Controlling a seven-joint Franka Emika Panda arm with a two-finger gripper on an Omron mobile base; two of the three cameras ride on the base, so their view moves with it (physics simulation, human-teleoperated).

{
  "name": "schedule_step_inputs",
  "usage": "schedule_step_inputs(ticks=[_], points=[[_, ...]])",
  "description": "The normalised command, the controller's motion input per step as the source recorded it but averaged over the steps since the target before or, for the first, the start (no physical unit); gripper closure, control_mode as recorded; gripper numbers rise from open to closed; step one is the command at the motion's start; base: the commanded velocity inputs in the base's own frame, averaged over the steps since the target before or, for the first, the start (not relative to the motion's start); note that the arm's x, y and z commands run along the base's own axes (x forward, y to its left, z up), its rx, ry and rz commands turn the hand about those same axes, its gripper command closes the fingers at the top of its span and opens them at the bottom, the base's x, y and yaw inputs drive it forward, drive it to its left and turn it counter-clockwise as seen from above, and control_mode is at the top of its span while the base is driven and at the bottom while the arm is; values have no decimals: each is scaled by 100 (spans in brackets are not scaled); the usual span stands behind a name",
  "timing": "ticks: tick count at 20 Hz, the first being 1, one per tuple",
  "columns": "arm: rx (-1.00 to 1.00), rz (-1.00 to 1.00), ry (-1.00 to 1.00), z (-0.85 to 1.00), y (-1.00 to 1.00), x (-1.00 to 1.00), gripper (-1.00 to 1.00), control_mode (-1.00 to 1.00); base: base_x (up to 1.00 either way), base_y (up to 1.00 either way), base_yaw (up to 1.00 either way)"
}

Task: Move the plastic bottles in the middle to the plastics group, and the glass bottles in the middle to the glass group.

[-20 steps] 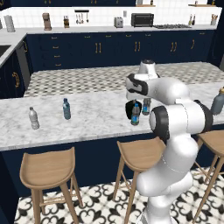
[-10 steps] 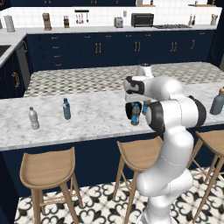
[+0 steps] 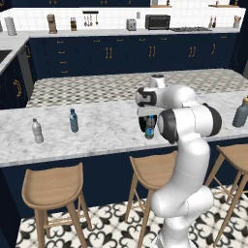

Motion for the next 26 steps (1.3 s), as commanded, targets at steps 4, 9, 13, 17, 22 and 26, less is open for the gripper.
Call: schedule_step_inputs(ticks=[4, 9, 13, 17, 22, 26], points=[[0, 0, 4, -6, 0, 18, -100, -100, 0, 0, 0], [0, 0, 2, -3, 0, 14, -100, -100, 0, 0, 0], [0, 0, 0, -13, 0, 4, -100, -100, 0, 0, 0], [0, 0, 1, -17, 0, 0, 100, -100, 0, 0, 0], [0, 0, 2, -3, 0, 0, 100, -100, 0, 0, 0], [0, 0, 0, 0, 0, 0, 100, -100, 0, 0, 0]])
